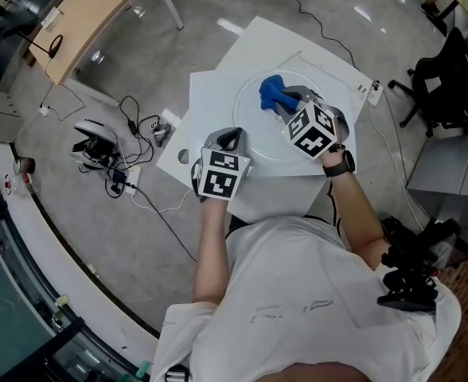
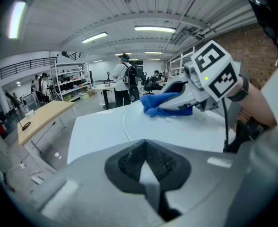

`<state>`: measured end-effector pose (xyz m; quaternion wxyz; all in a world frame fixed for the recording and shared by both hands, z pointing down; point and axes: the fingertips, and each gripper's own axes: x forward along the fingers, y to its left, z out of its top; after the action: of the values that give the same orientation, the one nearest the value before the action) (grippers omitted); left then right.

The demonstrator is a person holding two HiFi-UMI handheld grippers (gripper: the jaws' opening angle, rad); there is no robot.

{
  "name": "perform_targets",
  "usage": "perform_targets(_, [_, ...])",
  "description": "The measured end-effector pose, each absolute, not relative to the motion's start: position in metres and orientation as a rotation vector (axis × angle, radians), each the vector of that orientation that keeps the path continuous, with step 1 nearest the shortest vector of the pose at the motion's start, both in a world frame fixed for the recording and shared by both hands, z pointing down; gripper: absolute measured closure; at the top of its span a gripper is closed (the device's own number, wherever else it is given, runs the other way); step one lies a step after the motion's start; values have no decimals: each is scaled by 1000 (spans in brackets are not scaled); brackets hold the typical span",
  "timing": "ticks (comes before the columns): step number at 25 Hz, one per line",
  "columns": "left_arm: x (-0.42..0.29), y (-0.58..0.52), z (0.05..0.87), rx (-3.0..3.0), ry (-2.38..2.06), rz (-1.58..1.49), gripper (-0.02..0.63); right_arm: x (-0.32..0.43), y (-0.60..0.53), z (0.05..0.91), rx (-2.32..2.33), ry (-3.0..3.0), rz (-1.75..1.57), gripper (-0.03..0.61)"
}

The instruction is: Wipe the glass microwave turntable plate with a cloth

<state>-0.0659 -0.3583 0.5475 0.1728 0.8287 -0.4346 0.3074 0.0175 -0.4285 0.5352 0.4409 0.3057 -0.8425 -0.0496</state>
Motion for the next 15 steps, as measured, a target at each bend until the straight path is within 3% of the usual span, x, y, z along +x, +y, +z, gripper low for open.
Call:
perform_targets(7, [-69, -360, 548, 2350, -1244, 875, 614, 61, -416, 534, 806, -2022, -103, 514])
perform_targets(15, [-65, -360, 549, 2353, -1252, 883, 614, 58, -365, 536, 683, -2012, -119, 514])
